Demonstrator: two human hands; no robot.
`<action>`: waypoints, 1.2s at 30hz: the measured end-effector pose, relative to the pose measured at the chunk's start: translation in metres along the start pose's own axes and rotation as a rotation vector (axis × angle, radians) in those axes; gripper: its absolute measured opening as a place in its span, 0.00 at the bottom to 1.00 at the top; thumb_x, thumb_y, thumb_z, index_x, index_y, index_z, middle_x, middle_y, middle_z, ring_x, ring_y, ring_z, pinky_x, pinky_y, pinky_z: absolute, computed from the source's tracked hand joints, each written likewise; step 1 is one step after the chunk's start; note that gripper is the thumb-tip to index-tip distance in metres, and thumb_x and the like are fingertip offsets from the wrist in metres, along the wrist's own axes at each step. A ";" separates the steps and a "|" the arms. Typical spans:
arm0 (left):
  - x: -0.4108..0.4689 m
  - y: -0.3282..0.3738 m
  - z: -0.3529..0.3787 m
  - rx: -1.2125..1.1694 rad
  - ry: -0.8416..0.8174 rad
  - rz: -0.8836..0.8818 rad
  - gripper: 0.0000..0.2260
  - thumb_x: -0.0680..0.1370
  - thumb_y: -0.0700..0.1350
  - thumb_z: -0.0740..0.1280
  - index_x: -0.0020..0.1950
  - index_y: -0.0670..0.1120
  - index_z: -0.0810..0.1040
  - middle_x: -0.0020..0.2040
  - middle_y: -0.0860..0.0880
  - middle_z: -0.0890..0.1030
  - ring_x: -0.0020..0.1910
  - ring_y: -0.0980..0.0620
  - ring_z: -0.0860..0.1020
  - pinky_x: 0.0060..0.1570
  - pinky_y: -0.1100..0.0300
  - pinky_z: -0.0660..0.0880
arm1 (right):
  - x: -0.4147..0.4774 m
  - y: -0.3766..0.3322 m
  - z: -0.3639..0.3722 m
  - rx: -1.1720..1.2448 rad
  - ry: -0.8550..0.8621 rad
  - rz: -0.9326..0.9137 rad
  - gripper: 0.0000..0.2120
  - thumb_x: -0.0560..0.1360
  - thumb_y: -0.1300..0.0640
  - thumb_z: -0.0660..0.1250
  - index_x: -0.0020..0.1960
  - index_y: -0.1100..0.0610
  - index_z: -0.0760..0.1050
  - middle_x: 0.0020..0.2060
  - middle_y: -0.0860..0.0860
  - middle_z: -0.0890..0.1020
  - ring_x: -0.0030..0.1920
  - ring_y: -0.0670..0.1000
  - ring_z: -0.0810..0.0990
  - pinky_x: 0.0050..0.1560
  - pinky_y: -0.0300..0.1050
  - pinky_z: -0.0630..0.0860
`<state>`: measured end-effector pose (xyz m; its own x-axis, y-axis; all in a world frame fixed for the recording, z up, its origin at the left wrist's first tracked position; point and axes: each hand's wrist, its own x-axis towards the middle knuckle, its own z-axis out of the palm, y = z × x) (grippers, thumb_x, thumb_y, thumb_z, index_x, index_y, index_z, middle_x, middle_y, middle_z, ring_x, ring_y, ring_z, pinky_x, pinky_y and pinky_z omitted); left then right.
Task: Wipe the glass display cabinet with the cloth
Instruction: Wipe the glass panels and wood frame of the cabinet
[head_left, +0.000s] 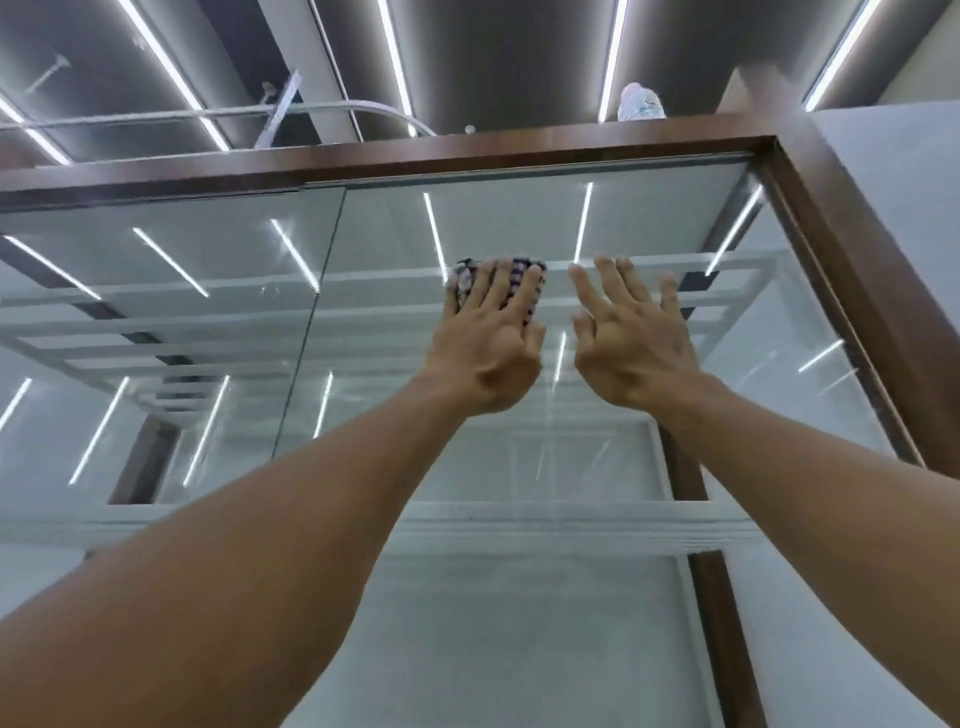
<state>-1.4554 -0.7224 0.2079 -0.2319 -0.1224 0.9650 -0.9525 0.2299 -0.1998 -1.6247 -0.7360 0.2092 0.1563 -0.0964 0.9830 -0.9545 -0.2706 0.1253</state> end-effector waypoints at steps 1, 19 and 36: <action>0.003 0.014 0.004 0.006 -0.017 0.079 0.27 0.86 0.54 0.47 0.85 0.53 0.42 0.85 0.48 0.40 0.83 0.51 0.36 0.80 0.48 0.31 | -0.001 0.013 -0.004 -0.004 0.006 0.018 0.27 0.85 0.46 0.44 0.84 0.47 0.45 0.83 0.52 0.44 0.83 0.52 0.41 0.80 0.62 0.36; 0.084 0.209 0.050 -0.021 -0.034 0.112 0.27 0.86 0.53 0.46 0.85 0.52 0.44 0.85 0.48 0.42 0.83 0.48 0.38 0.79 0.46 0.32 | -0.052 0.188 -0.053 0.056 0.134 0.147 0.30 0.84 0.59 0.50 0.83 0.60 0.42 0.83 0.55 0.43 0.83 0.51 0.41 0.80 0.45 0.37; 0.004 0.189 0.054 0.005 -0.075 0.321 0.27 0.86 0.54 0.46 0.84 0.52 0.43 0.85 0.49 0.41 0.83 0.51 0.37 0.80 0.47 0.32 | -0.077 0.171 -0.054 -0.113 -0.002 0.117 0.31 0.84 0.50 0.43 0.82 0.61 0.38 0.82 0.56 0.39 0.82 0.53 0.35 0.80 0.50 0.34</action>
<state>-1.6471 -0.7314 0.1643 -0.5343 -0.1153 0.8374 -0.8292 0.2640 -0.4927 -1.8132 -0.7234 0.1619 0.0429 -0.1232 0.9915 -0.9887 -0.1478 0.0244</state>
